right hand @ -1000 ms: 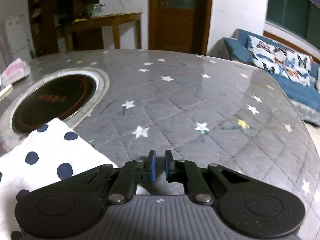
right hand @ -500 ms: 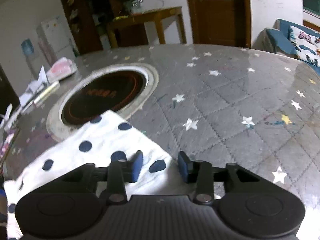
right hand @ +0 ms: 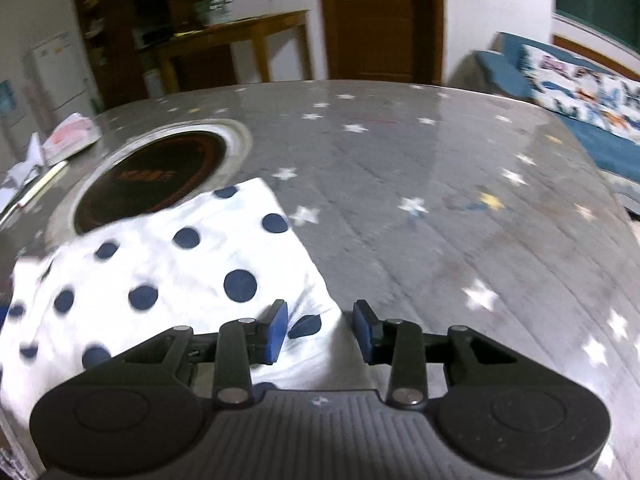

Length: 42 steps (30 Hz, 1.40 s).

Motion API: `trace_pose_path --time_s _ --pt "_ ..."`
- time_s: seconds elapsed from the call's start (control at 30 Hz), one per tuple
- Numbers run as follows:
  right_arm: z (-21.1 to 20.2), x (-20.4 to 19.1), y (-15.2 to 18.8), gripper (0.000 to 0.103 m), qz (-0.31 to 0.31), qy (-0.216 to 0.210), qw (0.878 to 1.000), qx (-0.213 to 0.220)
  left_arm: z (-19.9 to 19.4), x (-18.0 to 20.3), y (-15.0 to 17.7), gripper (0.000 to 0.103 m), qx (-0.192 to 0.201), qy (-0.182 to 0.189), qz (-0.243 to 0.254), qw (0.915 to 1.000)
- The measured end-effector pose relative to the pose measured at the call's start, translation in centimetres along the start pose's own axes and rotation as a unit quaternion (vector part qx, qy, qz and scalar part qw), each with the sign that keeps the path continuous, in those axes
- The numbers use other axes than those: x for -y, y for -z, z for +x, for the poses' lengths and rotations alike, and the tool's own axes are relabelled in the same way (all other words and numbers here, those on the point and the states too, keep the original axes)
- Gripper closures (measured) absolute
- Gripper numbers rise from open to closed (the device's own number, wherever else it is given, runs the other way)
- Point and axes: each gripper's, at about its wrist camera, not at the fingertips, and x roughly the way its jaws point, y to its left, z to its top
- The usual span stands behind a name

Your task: Fold clothes

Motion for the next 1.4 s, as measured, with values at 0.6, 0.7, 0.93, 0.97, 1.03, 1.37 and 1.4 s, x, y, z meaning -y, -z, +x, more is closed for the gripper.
trace_pose_path --time_s 0.6,0.7,0.93,0.97,1.03,1.37,1.4 --pt "-5.7 -0.9 3.3 0.066 0.021 0.026 0.998 0.051 0.2 -3.0 -6.8 0.075 0.058 -0.014 -0.057 0.9966" --pt "-4.4 -1.0 1.6 0.065 0.015 0.018 0.998 0.059 -0.2 -0.8 -7.8 0.075 0.072 0.028 -0.037 0.9963" --pt "-0.2 -1.6 -1.8 0.065 0.002 0.006 0.998 0.055 3.7 2.7 -9.1 0.075 0.048 0.066 -0.014 0.9965" --pt "0.5 -1.7 -2.1 0.065 0.001 0.007 0.999 0.052 4.3 2.7 -9.2 0.075 0.043 0.063 -0.017 0.9970" --pt "1.7 -1.9 -2.6 0.065 -0.001 0.007 0.999 0.044 5.3 2.4 -9.0 0.075 0.037 0.044 -0.019 0.9981" --pt "2.8 -2.1 -2.7 0.057 -0.011 -0.001 0.999 0.041 6.7 0.0 -8.1 0.084 0.021 0.035 -0.044 0.9982" --pt "2.1 -2.3 -2.6 0.057 -0.014 -0.005 0.999 0.045 6.7 0.1 -8.0 0.084 0.021 0.034 -0.041 0.9984"
